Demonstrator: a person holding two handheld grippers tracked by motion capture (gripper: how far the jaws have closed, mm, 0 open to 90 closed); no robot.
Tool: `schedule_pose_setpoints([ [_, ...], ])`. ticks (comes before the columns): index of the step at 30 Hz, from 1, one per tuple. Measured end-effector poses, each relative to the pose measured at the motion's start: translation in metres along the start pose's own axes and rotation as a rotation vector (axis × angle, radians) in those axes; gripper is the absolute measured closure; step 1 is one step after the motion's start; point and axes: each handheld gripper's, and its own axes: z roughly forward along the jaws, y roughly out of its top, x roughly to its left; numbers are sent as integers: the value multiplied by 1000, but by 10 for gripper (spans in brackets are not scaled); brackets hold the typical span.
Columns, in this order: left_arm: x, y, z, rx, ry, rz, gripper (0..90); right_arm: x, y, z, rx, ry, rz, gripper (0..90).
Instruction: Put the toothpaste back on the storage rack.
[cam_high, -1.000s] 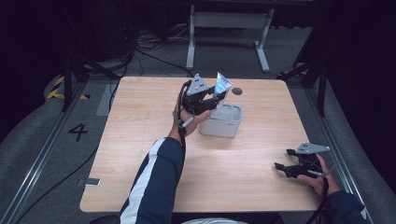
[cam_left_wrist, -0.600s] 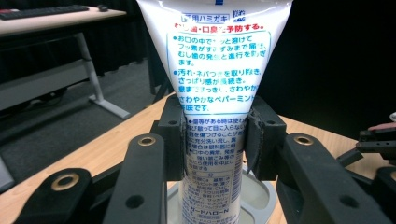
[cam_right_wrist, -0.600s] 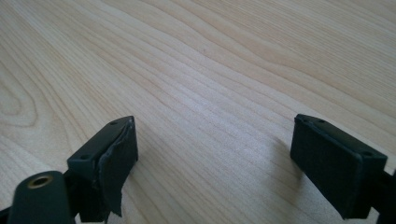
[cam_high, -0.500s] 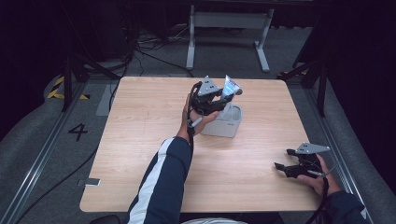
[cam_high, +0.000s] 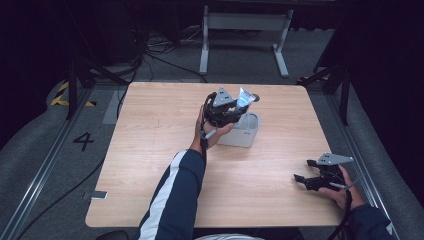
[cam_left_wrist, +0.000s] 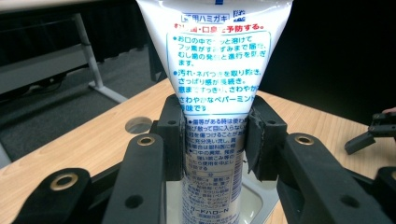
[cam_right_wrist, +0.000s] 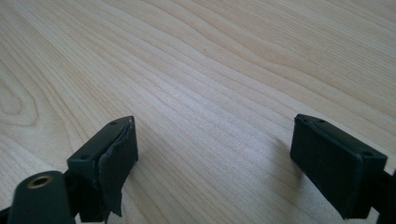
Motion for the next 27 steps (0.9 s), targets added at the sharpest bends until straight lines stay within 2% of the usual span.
schedule_pose_setpoints([
  [4,0,-5,0,14,-7,-12,640,0,0,0,0,0,1,151],
  [11,0,-15,2,57,-9,-2,636,0,0,0,0,1,2,151],
  [27,0,-24,2,106,23,-5,631,0,0,0,0,1,1,151],
])
